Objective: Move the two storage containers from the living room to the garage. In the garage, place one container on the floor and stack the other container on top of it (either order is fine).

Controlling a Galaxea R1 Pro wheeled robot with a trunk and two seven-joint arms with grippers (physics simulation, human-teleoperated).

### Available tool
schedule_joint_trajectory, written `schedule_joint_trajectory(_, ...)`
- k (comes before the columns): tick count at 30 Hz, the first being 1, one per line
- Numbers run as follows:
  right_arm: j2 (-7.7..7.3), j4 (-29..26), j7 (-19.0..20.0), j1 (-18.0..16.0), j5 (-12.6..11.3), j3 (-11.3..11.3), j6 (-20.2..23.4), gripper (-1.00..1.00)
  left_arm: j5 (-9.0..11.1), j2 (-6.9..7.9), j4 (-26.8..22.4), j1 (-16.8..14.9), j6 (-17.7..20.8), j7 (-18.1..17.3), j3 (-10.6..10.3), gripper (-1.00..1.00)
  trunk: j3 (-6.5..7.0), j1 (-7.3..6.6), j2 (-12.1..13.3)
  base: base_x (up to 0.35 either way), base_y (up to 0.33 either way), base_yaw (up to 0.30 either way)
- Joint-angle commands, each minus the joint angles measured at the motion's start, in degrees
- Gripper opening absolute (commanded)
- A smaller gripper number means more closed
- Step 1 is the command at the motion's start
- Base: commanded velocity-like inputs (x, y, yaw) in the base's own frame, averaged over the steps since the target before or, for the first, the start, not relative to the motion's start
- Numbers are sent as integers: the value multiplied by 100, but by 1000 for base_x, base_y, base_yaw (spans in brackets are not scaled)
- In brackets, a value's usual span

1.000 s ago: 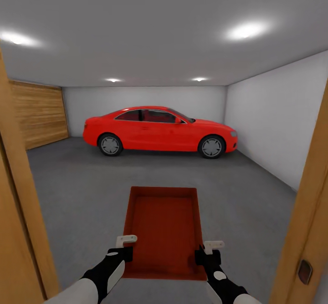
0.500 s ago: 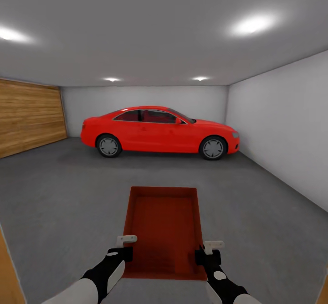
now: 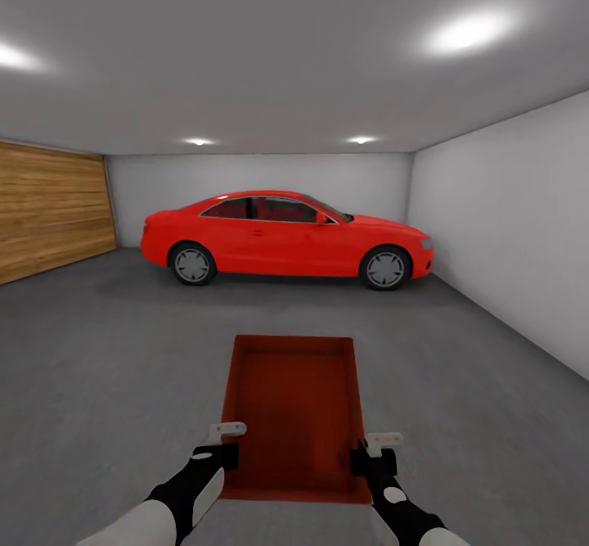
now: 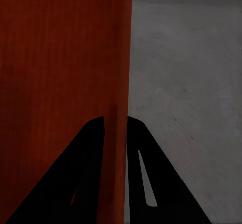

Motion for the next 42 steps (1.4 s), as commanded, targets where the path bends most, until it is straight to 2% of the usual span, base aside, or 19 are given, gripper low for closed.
schedule_joint_trajectory(1, 1, 15, -21, -4, 19, -185, -20, -100, -110, 66, -38, -7, 39, 75, 95, -100, -9, 4, -6, 321, 0, 0)
schedule_joint_trajectory(42, 1, 15, -21, -4, 19, -185, -20, -100, -110, 66, -30, -7, 39, 75, 95, -100, -9, 4, -6, 321, 0, 0)
